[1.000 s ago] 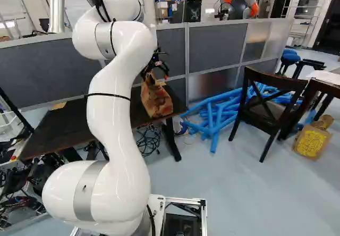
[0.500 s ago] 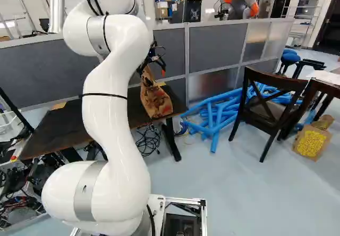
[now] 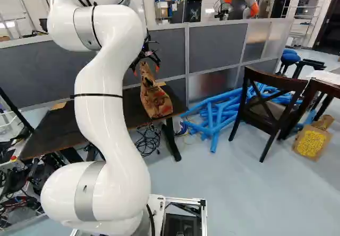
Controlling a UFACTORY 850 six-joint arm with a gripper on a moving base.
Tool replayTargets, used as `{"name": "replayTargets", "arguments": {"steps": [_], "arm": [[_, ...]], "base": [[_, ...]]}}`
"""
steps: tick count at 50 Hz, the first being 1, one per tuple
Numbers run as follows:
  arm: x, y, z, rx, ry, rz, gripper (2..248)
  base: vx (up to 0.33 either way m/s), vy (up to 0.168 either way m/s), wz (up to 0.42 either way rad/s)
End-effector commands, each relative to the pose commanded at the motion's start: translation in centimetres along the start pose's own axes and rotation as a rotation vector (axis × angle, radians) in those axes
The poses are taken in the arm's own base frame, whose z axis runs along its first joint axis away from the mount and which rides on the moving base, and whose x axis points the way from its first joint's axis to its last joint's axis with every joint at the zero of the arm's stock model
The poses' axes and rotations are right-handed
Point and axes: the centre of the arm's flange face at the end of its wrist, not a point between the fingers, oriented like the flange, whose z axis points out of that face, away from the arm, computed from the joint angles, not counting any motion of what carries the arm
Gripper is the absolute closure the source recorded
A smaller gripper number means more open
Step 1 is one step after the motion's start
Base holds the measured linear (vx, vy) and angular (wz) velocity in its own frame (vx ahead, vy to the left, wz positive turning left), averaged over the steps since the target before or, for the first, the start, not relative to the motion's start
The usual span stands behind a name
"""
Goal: Pick up the bag on the ground and place it on the table
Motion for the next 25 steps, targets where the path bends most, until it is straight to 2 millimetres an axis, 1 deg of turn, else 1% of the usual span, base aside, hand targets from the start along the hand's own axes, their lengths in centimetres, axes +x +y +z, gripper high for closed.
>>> {"name": "replayTargets", "arguments": {"steps": [12,25], "arm": [[-0.6,-1.6,-2.1,0.033,0.028,0.012,3],[-1.2,-2.4,-4.3,0.050,0.057,0.023,3]], "base": [[0.000,0.000,0.000],[0.000,0.000,0.000]]}}
